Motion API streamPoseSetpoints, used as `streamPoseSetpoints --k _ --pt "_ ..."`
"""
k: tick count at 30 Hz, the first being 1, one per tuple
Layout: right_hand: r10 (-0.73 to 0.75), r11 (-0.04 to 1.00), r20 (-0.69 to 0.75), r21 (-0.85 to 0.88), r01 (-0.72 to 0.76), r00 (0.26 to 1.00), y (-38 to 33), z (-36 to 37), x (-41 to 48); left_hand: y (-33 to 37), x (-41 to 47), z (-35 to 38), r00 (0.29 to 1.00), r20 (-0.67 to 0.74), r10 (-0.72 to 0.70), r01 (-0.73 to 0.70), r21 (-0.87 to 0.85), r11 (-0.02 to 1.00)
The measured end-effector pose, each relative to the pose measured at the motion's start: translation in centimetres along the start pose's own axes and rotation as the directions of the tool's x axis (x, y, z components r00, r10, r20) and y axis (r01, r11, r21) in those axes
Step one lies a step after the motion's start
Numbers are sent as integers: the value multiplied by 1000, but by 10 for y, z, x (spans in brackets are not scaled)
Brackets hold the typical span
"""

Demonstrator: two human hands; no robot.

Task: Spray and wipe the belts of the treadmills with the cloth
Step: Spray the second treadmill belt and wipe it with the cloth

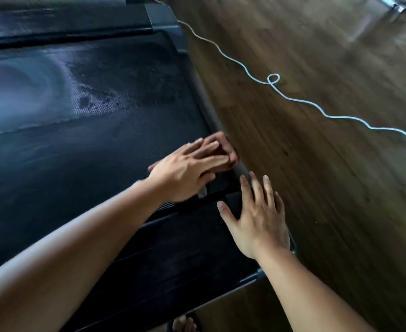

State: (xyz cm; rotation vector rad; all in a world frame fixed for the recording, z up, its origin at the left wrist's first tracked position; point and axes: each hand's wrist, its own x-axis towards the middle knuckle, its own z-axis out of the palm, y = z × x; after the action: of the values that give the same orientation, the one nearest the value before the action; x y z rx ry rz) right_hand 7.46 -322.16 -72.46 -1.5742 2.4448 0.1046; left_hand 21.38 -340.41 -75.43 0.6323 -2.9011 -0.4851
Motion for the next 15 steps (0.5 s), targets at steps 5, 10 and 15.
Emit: streamPoseSetpoints --k 5,10,15 --pt "21 1000 -20 18 -21 1000 -3 0 -1 -15 -93 -7 1000 -20 -13 14 55 998" --pt "16 1000 -16 7 -15 1000 -3 -1 -1 -72 -79 -31 984 -107 -144 150 45 988" --pt "3 1000 -24 -11 -3 1000 -1 0 -1 -96 19 -29 946 -102 -308 308 -18 951"
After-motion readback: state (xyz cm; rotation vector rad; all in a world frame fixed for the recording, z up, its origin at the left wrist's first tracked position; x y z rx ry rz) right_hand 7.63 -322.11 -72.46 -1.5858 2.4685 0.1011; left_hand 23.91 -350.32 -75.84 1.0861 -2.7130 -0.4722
